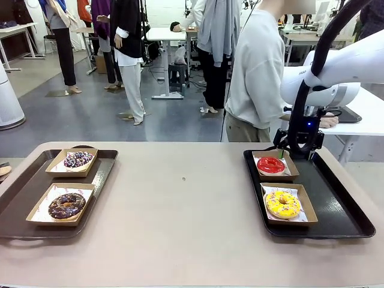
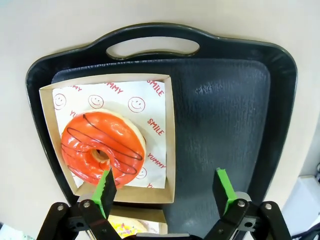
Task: Individually package the donuts and arrange them on the tray.
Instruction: Place the picked Paper togo box on the Handle tray.
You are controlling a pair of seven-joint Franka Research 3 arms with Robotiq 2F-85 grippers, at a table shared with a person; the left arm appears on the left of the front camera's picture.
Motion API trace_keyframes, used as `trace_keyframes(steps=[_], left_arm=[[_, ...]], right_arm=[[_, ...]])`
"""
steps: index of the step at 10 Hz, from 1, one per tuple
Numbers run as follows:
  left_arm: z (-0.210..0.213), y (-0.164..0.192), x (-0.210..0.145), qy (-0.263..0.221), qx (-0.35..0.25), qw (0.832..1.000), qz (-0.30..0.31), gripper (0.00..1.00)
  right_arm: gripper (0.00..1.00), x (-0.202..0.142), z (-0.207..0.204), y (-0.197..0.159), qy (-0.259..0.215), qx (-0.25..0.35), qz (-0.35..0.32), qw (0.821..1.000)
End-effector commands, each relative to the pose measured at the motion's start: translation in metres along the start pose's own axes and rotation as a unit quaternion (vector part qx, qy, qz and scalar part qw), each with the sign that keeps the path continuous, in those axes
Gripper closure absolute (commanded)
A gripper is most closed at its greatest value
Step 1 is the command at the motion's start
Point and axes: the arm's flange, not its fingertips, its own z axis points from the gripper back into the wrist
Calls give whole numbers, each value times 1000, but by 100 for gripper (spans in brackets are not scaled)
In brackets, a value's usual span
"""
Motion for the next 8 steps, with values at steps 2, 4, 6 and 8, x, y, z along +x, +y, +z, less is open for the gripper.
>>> trace_keyframes(steps=[2, 4, 6, 8], left_arm=[[0, -2, -1, 0, 0, 1000, -2, 3], [0, -2, -1, 0, 0, 1000, -2, 3], [0, -2, -1, 0, 0, 1000, -2, 3], [0, -2, -1, 0, 0, 1000, -2, 3]], right_arm=[[0, -5, 1, -13, 8, 14, -20, 1000], [0, -32, 7, -32, 26, 86, -2, 996], [0, -76, 24, -75, 3, 210, 33, 977], [0, -107, 34, -133, -38, 334, 39, 941]])
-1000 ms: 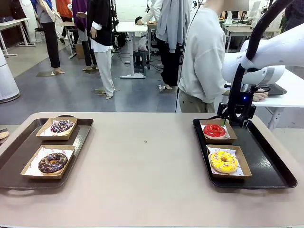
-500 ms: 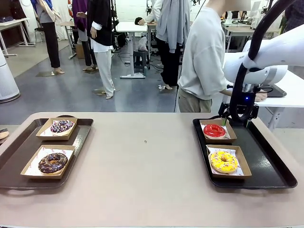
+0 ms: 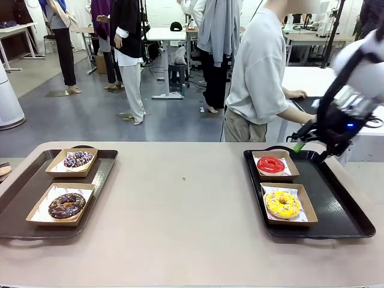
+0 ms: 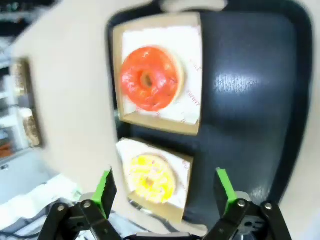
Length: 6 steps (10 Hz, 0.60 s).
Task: Individually package the donuts and arrange them on the tray.
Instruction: Place the picked Paper togo box on the Handle tray.
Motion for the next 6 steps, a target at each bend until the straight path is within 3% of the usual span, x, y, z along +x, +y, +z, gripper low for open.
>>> trace_keyframes(steps=[1, 4, 6], left_arm=[[0, -2, -1, 0, 0, 1000, -2, 3], [0, -2, -1, 0, 0, 1000, -2, 3], [0, -2, -1, 0, 0, 1000, -2, 3]], right_arm=[[0, -35, 24, -51, -13, 124, 17, 992], [0, -73, 39, -120, -88, 260, 9, 961], [0, -77, 35, -154, -127, 329, -12, 936]])
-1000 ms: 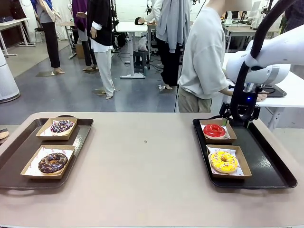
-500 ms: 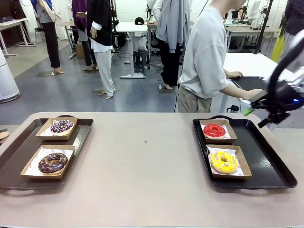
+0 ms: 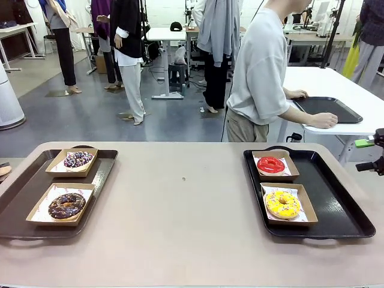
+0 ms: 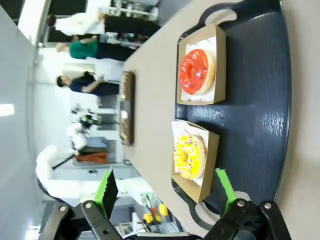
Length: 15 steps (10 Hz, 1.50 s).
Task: Individually package the donuts and arrange them on the tray.
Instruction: Place the picked Paper togo box on the Handle tray.
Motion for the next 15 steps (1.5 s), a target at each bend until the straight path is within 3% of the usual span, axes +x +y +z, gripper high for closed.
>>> trace_keyframes(steps=[1, 4, 5, 15], left_arm=[[0, -2, -1, 0, 0, 1000, -2, 3], [0, -2, -1, 0, 0, 1000, -2, 3], [0, -2, -1, 0, 0, 1000, -2, 3], [0, -2, -1, 0, 0, 1000, -2, 3]], right_arm=[[0, 16, -5, -22, -13, 57, 2, 998], [0, 19, -8, -35, -55, 71, -8, 996], [0, 9, -5, -32, -28, 57, -17, 998], [0, 9, -5, -32, -28, 57, -17, 998]])
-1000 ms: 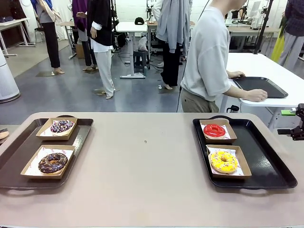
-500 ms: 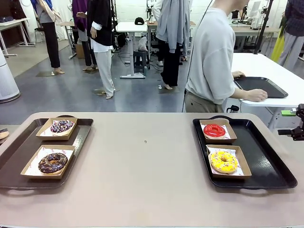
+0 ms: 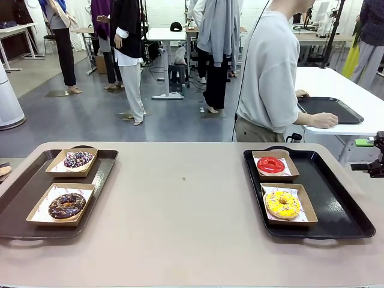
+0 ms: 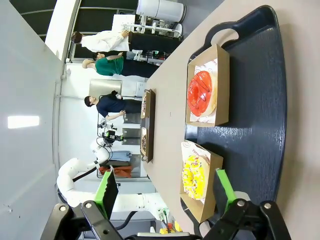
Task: Individually package the donuts and arrange them on the tray.
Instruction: Place the picked Paper togo box on the Handle tray.
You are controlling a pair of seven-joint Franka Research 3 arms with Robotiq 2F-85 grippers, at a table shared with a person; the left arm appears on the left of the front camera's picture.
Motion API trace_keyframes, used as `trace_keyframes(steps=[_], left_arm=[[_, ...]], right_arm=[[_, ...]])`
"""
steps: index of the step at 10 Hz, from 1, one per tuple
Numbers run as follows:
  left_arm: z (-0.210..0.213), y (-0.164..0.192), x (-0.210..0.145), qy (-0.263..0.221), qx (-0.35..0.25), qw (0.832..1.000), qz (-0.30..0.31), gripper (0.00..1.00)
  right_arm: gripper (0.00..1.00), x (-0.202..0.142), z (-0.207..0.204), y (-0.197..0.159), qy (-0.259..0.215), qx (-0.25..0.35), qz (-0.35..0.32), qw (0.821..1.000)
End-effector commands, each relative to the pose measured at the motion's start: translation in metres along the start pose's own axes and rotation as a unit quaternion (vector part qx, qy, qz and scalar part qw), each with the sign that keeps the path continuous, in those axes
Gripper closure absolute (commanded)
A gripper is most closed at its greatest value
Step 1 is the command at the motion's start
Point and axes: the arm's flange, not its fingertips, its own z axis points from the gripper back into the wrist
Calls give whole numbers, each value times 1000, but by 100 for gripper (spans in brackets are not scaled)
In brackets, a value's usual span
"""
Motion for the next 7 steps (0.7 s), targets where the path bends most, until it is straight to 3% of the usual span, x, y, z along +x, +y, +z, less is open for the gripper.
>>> trace_keyframes(steps=[1, 7], left_arm=[[0, -2, -1, 0, 0, 1000, -2, 3], [0, -2, -1, 0, 0, 1000, -2, 3]], right_arm=[[0, -4, 1, 3, 8, -5, 2, 1000], [0, -4, 1, 3, 8, -5, 2, 1000]])
